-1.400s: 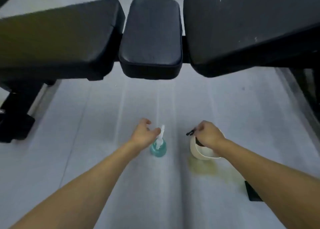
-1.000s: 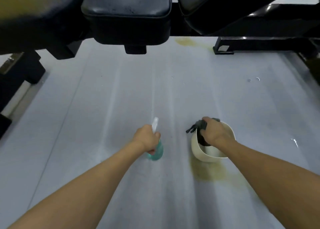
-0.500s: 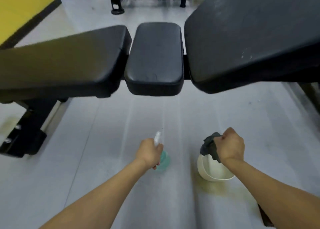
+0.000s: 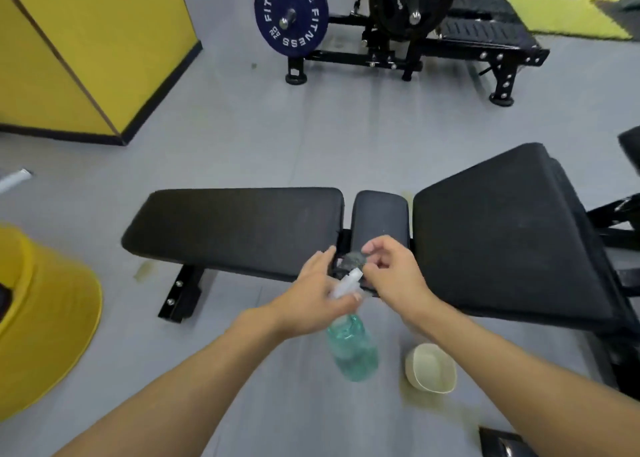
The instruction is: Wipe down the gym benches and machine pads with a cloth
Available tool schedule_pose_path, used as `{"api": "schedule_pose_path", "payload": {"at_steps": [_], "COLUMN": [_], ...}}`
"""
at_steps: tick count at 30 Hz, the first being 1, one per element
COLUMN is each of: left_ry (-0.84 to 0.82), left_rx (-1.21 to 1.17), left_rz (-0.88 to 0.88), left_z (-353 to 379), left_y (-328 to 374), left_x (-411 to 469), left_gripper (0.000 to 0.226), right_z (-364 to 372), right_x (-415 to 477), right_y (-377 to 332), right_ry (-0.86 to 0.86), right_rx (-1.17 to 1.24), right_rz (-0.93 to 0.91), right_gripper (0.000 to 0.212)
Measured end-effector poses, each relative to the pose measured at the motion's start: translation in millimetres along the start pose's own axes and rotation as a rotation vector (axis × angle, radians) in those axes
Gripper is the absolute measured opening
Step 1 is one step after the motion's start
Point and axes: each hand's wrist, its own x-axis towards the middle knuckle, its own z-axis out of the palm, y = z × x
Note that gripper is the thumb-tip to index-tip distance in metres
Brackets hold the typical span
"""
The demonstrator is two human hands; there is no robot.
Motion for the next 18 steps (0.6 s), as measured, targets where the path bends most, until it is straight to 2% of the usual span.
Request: {"api": "schedule_pose_path", "payload": {"at_steps": [1, 4, 5, 7, 10, 13, 15, 18], "left_ry": [-0.006, 0.026, 0.068, 0.146, 0.332, 0.548, 0.538, 0.429], "left_rx": [-0.031, -0.14, -0.129, -0.082, -0.229, -0.504, -0.541, -0.498], "left_rz": [0.016, 0.007, 0.0, 0.005, -0.034, -0.16, -0.194, -0.176], "left_z": [-20.9, -81.5, -97.7, -124.1, -157.3, -193.5, -215.3, -237.2], "left_y": [7.5, 20.8, 20.7, 16.6, 11.3, -0.4, -2.0, -0.2], "left_x": [-8.8, -27.4, -29.1, -27.8, -21.0, -0.5, 19.4, 48.9], "left_gripper": [0.045, 0.005, 0.008, 0.03, 0.038, 0.035, 0.034, 0.036], "right_z": [9.0, 37.3, 45.5, 63.4, 87.5, 109.8, 131.8, 166.8], "right_x": [-0.4, 4.7, 8.0, 18.7, 31.4, 42.2, 59.3, 98.8], "right_y": [-27.0, -88.5, -104.1, -126.5, -141.9, -135.9, -131.8, -141.9], "right_ry": [-0.047, -0.177, -0.207, -0.219, -0.217, -0.409, -0.45, -0.247], "right_rx": [0.022, 0.237, 0.327, 0.402, 0.223, -0.049, -0.222, -0.213], "right_rz": [-0.018, 0.005, 0.024, 0.019, -0.064, -0.152, -0.254, -0.341], "right_gripper": [0.028, 0.028, 0.026, 0.024, 0.041, 0.075, 0.094, 0.096]}}
